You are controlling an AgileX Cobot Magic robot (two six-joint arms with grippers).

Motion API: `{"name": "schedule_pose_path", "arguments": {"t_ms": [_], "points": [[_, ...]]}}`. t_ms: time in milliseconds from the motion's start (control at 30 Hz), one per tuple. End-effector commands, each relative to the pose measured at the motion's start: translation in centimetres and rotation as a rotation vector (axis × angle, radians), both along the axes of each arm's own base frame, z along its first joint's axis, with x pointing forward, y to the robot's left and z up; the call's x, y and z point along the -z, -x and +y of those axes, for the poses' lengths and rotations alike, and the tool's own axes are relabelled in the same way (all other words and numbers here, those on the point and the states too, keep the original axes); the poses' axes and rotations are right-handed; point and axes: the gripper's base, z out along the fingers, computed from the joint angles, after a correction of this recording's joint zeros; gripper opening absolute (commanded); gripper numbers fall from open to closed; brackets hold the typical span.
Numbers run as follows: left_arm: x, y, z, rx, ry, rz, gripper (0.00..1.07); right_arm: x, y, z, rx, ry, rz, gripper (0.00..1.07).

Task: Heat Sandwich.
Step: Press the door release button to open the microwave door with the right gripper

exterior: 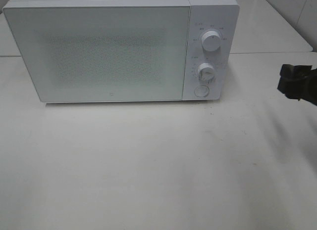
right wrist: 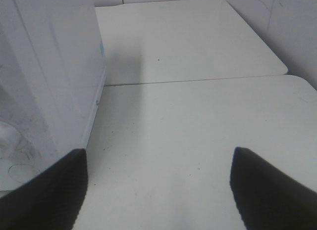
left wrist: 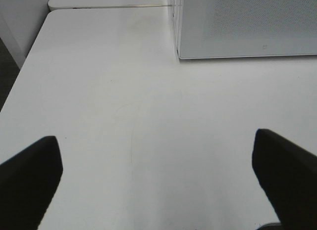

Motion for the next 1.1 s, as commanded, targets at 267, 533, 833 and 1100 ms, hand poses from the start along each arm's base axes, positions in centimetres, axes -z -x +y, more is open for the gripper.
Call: {"name": "schedule_pose_path", "arguments": {"t_ms": [267, 533, 833, 1100], "points": [[0.0, 0.3, -0.1, -0.002, 0.009, -0.039, 1.01, 2.0, -0.4, 3.7, -0.030, 0.022, -0.026, 0.76], [0.0, 0.3, -0.1, -0.002, 0.009, -0.039, 1.01, 3.3, 0.2, 6.4, -0.065, 0.024, -0.019, 0.76], [0.0, 0.3, -0.1, -0.002, 0.009, -0.039, 1.01, 4.2, 0.7, 9.2, -0.099, 0.028, 0.006, 0.76], [0.0, 0.3, -0.1, -0.002, 0.009, -0.039, 1.01, 4.3, 0.9, 11.1, -0.123, 0.010, 0.013, 0.76]]}}
